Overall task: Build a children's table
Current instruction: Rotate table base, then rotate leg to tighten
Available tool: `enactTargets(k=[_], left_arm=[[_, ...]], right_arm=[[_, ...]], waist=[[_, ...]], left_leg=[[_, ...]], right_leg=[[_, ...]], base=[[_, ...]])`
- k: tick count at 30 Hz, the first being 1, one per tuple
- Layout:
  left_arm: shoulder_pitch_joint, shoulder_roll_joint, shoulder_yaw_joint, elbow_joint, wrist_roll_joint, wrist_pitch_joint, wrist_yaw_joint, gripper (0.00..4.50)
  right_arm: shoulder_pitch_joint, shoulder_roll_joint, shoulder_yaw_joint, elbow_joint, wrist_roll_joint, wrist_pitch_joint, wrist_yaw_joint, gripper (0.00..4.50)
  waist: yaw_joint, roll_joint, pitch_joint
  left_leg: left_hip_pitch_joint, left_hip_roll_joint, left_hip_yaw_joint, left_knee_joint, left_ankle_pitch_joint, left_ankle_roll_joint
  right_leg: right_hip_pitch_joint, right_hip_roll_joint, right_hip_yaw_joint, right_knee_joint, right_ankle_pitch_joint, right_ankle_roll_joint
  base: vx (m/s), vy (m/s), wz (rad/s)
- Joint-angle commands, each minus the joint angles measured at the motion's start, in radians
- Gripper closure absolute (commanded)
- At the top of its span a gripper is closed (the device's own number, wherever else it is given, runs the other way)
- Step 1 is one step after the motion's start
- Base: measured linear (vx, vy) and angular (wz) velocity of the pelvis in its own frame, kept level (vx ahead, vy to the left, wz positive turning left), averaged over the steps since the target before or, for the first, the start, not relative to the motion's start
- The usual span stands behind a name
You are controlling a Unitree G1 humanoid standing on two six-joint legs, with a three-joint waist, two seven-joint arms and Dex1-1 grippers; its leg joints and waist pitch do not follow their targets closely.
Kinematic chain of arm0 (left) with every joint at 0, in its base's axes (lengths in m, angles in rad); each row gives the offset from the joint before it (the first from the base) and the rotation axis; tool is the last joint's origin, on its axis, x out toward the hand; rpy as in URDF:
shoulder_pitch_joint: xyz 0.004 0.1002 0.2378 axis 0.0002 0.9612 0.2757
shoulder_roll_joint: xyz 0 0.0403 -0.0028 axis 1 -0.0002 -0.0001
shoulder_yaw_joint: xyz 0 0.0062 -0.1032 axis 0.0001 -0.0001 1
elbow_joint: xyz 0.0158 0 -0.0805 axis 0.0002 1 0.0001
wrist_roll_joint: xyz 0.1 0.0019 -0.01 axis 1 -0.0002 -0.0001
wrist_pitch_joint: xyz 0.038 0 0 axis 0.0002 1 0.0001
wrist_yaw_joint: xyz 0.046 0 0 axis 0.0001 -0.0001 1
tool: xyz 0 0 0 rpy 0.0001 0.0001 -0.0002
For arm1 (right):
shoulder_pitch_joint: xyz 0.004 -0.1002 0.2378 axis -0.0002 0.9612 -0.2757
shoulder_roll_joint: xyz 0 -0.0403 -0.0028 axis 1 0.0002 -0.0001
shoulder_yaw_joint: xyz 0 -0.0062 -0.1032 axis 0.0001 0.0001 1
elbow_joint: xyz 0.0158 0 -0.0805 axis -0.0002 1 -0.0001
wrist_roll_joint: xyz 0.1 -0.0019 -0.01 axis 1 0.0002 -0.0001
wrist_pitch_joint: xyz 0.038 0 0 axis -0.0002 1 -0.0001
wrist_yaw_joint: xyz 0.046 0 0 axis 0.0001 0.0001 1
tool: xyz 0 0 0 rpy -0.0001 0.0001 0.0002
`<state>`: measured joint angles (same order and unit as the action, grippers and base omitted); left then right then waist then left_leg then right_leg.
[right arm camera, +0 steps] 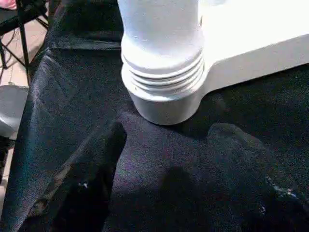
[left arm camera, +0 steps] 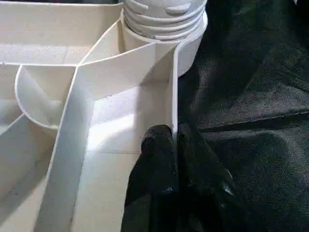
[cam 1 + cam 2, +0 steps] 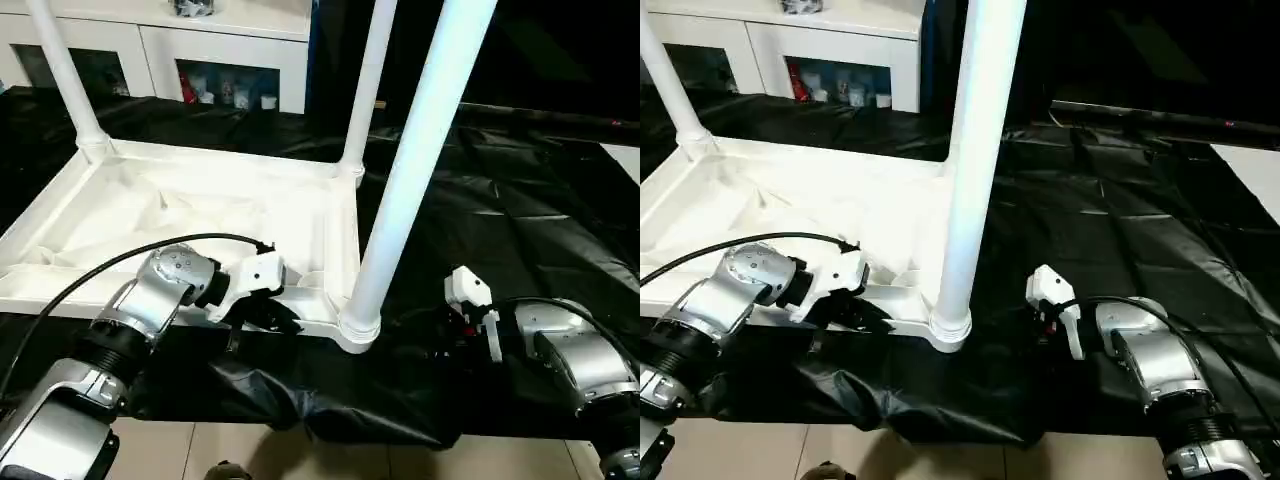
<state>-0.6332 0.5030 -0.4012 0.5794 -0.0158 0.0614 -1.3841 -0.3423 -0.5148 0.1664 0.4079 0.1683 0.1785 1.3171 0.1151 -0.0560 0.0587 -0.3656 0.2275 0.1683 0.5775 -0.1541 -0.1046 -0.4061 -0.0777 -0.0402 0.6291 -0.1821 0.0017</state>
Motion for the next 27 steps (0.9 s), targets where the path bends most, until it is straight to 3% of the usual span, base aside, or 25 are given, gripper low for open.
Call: enactTargets(k=[1,6,8,9,11,15,16,17,19,20,22,23,26,27], left_arm=[[0.023,0.002,0.021,-0.018,-0.024,0.080,0.006,4.47],[0.093,-0.008,0.049,-0.086,-0.054,0.185,0.043,4.50],[0.125,-0.030,0.060,-0.106,-0.020,0.206,0.151,4.50],[0.128,-0.032,0.060,-0.107,-0.013,0.207,0.167,4.50],[0.152,-0.050,0.068,-0.132,0.008,0.238,0.244,4.50],[0.193,-0.090,0.102,-0.230,0.016,0.334,0.342,4.50],[0.197,-0.095,0.106,-0.241,0.017,0.344,0.350,4.50],[0.206,-0.099,0.109,-0.266,0.011,0.348,0.349,4.50],[0.224,-0.099,0.103,-0.308,-0.003,0.322,0.337,4.50],[0.225,-0.096,0.099,-0.312,-0.004,0.310,0.330,4.50],[0.228,-0.091,0.094,-0.321,-0.005,0.297,0.325,4.50],[0.233,-0.086,0.091,-0.334,-0.012,0.282,0.315,4.50],[0.237,-0.082,0.097,-0.354,-0.025,0.280,0.293,4.50],[0.237,-0.080,0.099,-0.354,-0.025,0.272,0.289,4.50]], right_arm=[[-0.009,-0.008,-0.001,-0.007,0.018,0.030,0.003,1.27],[-0.050,0.014,-0.031,0.012,0.040,0.057,-0.025,1.11],[-0.074,0.033,-0.055,0.036,0.047,0.045,-0.062,1.01],[-0.077,0.035,-0.058,0.039,0.048,0.045,-0.067,0.84],[-0.093,0.062,-0.077,0.048,0.067,0.049,-0.090,0.65],[-0.098,0.098,-0.048,0.044,0.040,0.014,-0.129,0.37],[-0.099,0.102,-0.044,0.046,0.034,0.005,-0.137,0.37],[-0.105,0.115,-0.036,0.059,0.019,-0.022,-0.159,0.37],[-0.121,0.149,-0.024,0.092,-0.007,-0.062,-0.200,0.37],[-0.131,0.163,-0.021,0.112,-0.020,-0.075,-0.228,0.37],[-0.145,0.180,-0.021,0.137,-0.036,-0.093,-0.259,0.37],[-0.157,0.194,-0.023,0.161,-0.045,-0.115,-0.283,0.37],[-0.189,0.216,-0.020,0.216,-0.055,-0.142,-0.317,0.37],[-0.195,0.218,-0.015,0.227,-0.060,-0.145,-0.319,0.37]], waist=[[0.006,0.012,-0.066],[-0.003,0.007,-0.067],[-0.009,-0.006,-0.065],[-0.008,-0.001,-0.065],[-0.010,-0.003,-0.065],[-0.017,-0.003,-0.062],[-0.021,-0.004,-0.062],[-0.019,-0.012,-0.063],[-0.021,-0.009,-0.063],[-0.023,-0.016,-0.063],[-0.024,-0.009,-0.064],[-0.023,-0.015,-0.067],[-0.022,-0.009,-0.071],[-0.021,-0.018,-0.072]], left_leg=[[0.011,-0.001,0.007,-0.066,-0.321,0.000],[0.005,0.000,0.006,-0.067,-0.302,0.004],[0.005,-0.002,0.010,-0.064,-0.296,0.013],[0.007,-0.002,0.009,-0.064,-0.299,0.013],[0.006,-0.002,0.008,-0.065,-0.299,0.013],[0.007,-0.003,0.007,-0.067,-0.322,0.008],[0.002,-0.004,0.006,-0.068,-0.316,0.008],[0.003,-0.004,0.006,-0.067,-0.306,0.011],[0.004,-0.007,0.006,-0.066,-0.310,0.014],[0.000,-0.008,0.008,-0.066,-0.303,0.016],[0.004,-0.006,0.007,-0.068,-0.303,0.013],[0.004,-0.005,0.009,-0.067,-0.290,0.016],[0.002,-0.006,0.011,-0.065,-0.255,0.020],[0.002,-0.005,0.014,-0.063,-0.244,0.022]], right_leg=[[0.045,-0.044,0.024,-0.083,-0.282,-0.209],[0.048,-0.046,0.023,-0.080,-0.278,-0.208],[0.044,-0.046,0.024,-0.087,-0.312,-0.195],[0.042,-0.047,0.024,-0.086,-0.325,-0.192],[0.043,-0.049,0.024,-0.090,-0.364,-0.170],[0.038,-0.050,0.022,-0.099,-0.448,-0.138],[0.040,-0.049,0.021,-0.101,-0.456,-0.128],[0.038,-0.051,0.021,-0.101,-0.467,-0.118],[0.034,-0.051,0.022,-0.106,-0.483,-0.113],[0.035,-0.048,0.021,-0.106,-0.475,-0.110],[0.031,-0.046,0.022,-0.102,-0.447,-0.120],[0.032,-0.045,0.024,-0.099,-0.409,-0.127],[0.035,-0.043,0.025,-0.086,-0.304,-0.160],[0.036,-0.041,0.025,-0.084,-0.282,-0.165]], base=[[0.000,0.000,0.00],[0.000,0.000,0.00],[0.000,0.000,0.00],[0.000,0.000,0.00],[0.000,0.000,0.00],[0.000,0.000,0.00],[0.000,0.000,0.00],[0.000,0.000,0.00],[0.000,0.000,0.00],[0.000,0.000,0.00],[0.000,0.000,0.00],[0.000,0.000,0.00],[0.000,0.000,0.00],[0.000,0.000,0.00]])
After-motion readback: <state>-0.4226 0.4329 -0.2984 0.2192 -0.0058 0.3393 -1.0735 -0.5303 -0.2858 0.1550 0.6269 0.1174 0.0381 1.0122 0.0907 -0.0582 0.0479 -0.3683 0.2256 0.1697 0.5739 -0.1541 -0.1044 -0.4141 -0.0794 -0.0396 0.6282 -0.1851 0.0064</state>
